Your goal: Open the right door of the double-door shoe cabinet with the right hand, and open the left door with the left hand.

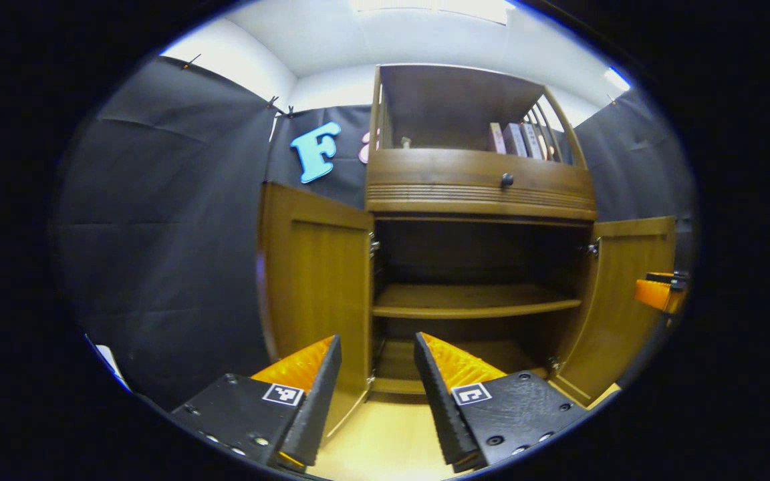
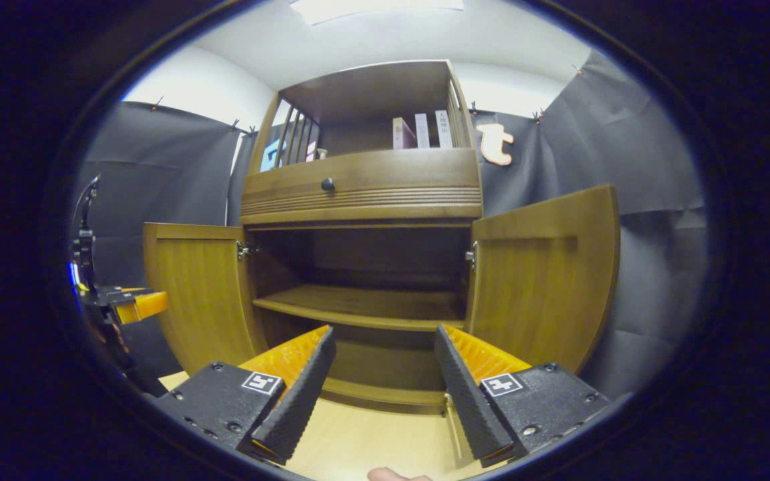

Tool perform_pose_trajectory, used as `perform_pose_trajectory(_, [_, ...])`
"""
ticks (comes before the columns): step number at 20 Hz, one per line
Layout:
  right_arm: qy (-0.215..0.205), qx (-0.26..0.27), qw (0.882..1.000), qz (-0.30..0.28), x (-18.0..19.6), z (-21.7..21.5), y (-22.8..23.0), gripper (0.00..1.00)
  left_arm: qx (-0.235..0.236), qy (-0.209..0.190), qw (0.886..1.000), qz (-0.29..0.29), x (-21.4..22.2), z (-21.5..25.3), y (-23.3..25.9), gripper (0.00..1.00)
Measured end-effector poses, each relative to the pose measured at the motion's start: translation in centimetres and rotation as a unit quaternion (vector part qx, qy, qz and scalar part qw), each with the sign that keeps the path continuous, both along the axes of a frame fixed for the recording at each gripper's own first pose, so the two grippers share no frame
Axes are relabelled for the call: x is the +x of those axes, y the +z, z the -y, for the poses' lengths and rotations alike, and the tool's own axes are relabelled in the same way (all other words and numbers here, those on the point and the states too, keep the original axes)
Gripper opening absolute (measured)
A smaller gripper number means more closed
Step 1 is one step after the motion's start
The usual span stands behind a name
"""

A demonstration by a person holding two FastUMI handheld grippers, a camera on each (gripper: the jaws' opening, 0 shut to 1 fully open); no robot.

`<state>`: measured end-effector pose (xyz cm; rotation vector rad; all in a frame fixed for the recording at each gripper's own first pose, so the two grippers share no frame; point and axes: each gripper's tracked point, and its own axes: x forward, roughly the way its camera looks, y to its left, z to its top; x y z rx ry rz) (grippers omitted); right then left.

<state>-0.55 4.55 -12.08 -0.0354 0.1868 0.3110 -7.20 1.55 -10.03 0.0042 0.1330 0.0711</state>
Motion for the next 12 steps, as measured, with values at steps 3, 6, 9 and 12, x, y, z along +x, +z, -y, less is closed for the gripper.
perform_pose_trajectory(3, [-0.012, -0.013, 1.0, 0.014, 0.1, 0.6, 1.6, 0.99, 0.002, -0.02, 1.0, 0.015, 1.4, 2.5, 2.1, 0.9])
perform_pose_trajectory(6, [-0.022, -0.01, 0.999, 0.027, 0.3, 1.4, 3.3, 0.99, 0.004, -0.031, 0.999, 0.029, 2.7, 4.5, 4.0, 0.98])
perform_pose_trajectory(9, [-0.033, -0.006, 0.999, 0.035, 0.6, 2.2, 4.9, 0.99, 0.008, -0.036, 0.998, 0.045, 3.2, 5.6, 5.8, 1.0])
perform_pose_trajectory(12, [-0.038, -0.001, 0.998, 0.043, 0.8, 2.6, 5.8, 0.98, 0.019, -0.036, 0.997, 0.059, 3.7, 6.0, 6.9, 1.0])
